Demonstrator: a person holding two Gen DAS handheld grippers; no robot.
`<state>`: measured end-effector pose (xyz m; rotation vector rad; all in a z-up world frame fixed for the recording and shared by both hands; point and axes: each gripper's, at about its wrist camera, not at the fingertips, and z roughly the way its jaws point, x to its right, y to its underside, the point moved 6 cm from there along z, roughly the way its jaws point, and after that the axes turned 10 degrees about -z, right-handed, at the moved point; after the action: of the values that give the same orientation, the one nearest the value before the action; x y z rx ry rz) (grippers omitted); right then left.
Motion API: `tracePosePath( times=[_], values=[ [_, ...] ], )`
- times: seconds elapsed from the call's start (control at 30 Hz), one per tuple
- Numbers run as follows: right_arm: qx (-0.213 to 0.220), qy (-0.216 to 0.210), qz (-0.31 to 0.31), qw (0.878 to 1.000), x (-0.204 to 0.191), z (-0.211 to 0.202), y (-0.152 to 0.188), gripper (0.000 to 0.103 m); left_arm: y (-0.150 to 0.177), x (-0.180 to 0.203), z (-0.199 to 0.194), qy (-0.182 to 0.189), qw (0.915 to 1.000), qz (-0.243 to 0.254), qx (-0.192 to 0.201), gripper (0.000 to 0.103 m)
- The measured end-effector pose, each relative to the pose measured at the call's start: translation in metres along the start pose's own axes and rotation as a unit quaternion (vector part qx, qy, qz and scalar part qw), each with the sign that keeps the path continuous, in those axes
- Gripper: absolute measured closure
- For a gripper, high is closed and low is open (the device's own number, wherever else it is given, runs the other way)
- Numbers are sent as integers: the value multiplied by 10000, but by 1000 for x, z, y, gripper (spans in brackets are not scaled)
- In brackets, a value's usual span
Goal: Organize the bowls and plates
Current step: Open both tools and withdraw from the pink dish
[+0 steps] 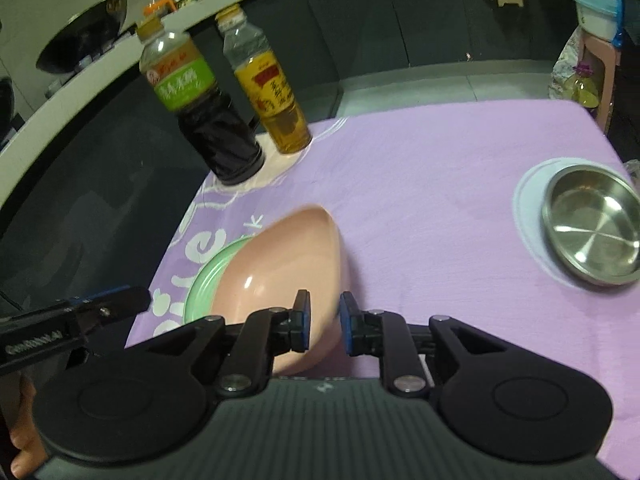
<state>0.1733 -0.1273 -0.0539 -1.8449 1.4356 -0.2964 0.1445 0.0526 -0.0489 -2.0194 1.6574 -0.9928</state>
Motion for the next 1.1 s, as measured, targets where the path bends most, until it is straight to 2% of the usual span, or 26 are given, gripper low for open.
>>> tracePosePath(
  times=[0.23, 0.33, 0.5, 0.67, 0.73, 0.83, 0.93, 1.1],
  values=[
    [12, -165, 129, 9998, 8, -1, 4, 85, 4, -14, 14, -237, 9990, -302, -210, 83],
    [-30, -137, 210, 9997, 15, 2, 7, 85, 6, -17, 24, -227, 9984, -402, -331, 83],
    [-153, -134, 514, 9985, 31, 13, 12, 85, 10, -12, 41, -127, 9980, -379, -491, 83],
    [-383, -179, 550, 9976, 32, 30, 15, 85, 13, -7, 57, -141, 9975, -291, -622, 83],
    [-446, -275, 596, 9968, 31, 35, 17, 86, 16, -4, 62, -88, 9973, -199, -701, 89],
    [-406, -161, 405, 9982, 22, 36, 14, 90, 14, -7, 56, -264, 9987, -26, -427, 93],
    [-312, -292, 159, 9990, 7, 32, 7, 90, 3, -19, 41, -334, 9992, -125, -151, 93],
    [-325, -386, -143, 9986, -19, 40, -2, 90, -1, -44, 38, -526, 9982, -279, -117, 93]
  ],
)
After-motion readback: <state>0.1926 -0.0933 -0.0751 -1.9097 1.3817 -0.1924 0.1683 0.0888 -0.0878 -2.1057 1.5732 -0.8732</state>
